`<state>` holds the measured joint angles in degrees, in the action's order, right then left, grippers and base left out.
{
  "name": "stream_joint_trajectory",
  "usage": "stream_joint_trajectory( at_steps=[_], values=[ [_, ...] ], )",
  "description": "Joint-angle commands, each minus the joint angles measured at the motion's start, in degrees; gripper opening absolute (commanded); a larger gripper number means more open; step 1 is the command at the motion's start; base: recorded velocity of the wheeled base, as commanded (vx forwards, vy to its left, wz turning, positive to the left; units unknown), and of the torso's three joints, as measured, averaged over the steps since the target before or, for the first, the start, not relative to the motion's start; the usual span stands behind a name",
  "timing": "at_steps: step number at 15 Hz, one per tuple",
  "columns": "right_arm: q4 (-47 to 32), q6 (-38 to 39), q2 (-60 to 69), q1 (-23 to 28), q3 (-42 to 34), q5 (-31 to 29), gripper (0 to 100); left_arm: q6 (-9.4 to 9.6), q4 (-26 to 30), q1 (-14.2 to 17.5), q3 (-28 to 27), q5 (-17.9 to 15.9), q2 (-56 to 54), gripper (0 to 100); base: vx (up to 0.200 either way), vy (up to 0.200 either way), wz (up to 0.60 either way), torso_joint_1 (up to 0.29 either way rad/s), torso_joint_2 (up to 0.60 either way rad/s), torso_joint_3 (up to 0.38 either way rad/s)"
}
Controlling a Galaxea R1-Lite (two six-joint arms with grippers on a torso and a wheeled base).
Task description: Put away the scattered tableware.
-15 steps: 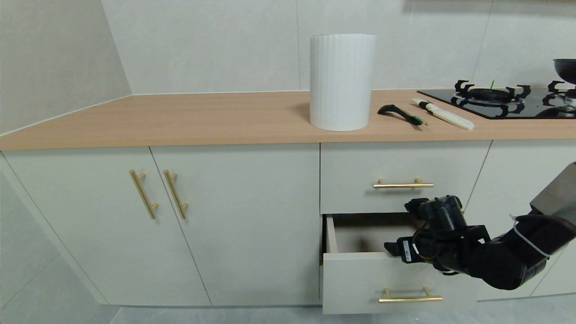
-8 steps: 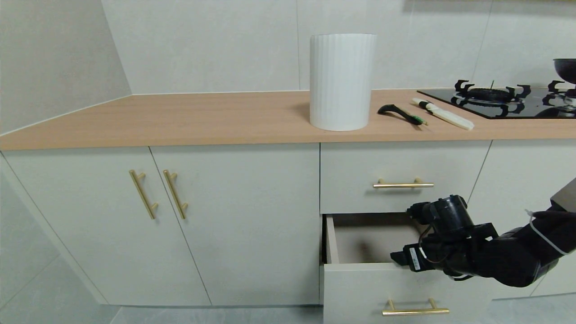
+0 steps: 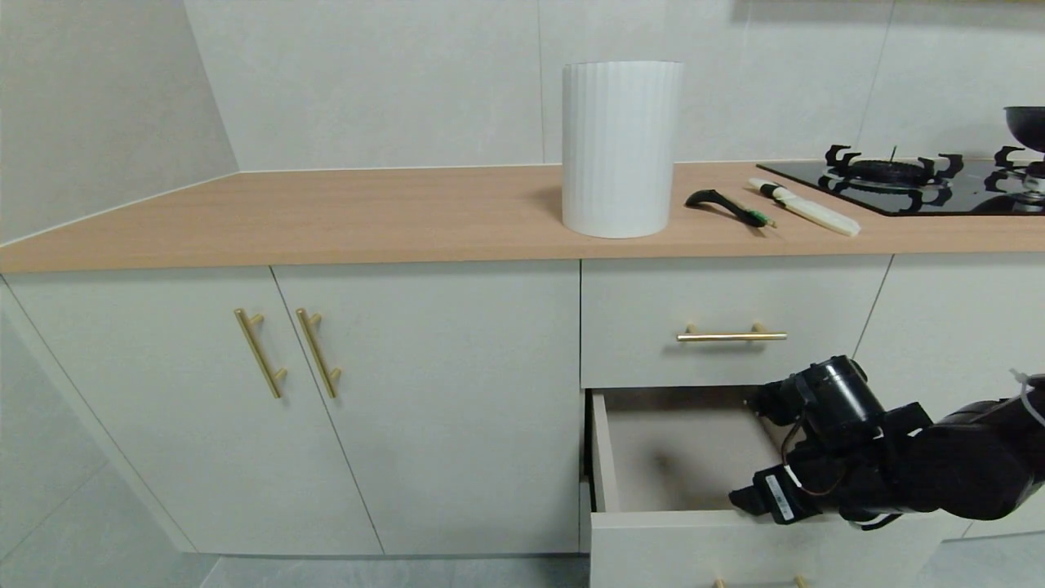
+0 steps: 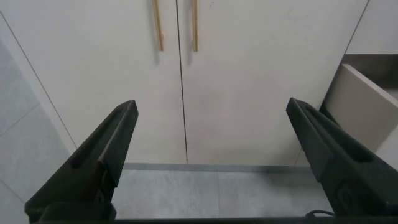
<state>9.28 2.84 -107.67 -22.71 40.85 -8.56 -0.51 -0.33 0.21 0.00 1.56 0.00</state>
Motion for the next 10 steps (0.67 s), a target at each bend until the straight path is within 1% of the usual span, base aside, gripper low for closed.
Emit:
stream_joint_trajectory(
  at_steps=[1, 4, 5, 6, 8, 10],
  values=[
    [-3.3, -1.3, 3.3, -1.0, 0.0, 0.2, 100, -0.02, 0.0, 0.1, 0.0, 0.0, 0.0, 100, 0.000, 0.000, 0.00, 0.000, 0.00, 0.000],
    [-10.4, -4.0, 5.7, -2.7, -0.1, 0.2, 100, -0.02, 0.0, 0.1, 0.0, 0.0, 0.0, 100, 0.000, 0.000, 0.00, 0.000, 0.00, 0.000],
    [-11.7, -4.8, 6.1, -2.8, -0.1, 0.2, 100, -0.02, 0.0, 0.0, 0.0, 0.0, 0.0, 100, 0.000, 0.000, 0.00, 0.000, 0.00, 0.000],
    [-16.5, -7.6, 7.4, -3.0, -0.1, 0.2, 100, -0.02, 0.0, 0.1, 0.0, 0.0, 0.0, 100, 0.000, 0.000, 0.00, 0.000, 0.00, 0.000],
    [-21.8, -8.8, 8.3, -4.2, 0.0, 0.2, 100, -0.02, 0.0, 0.1, 0.0, 0.0, 0.0, 100, 0.000, 0.000, 0.00, 0.000, 0.00, 0.000],
    [-24.9, -11.4, 8.5, -4.8, -0.1, 0.2, 100, -0.02, 0.0, 0.1, 0.0, 0.0, 0.0, 100, 0.000, 0.000, 0.00, 0.000, 0.00, 0.000]
  ],
)
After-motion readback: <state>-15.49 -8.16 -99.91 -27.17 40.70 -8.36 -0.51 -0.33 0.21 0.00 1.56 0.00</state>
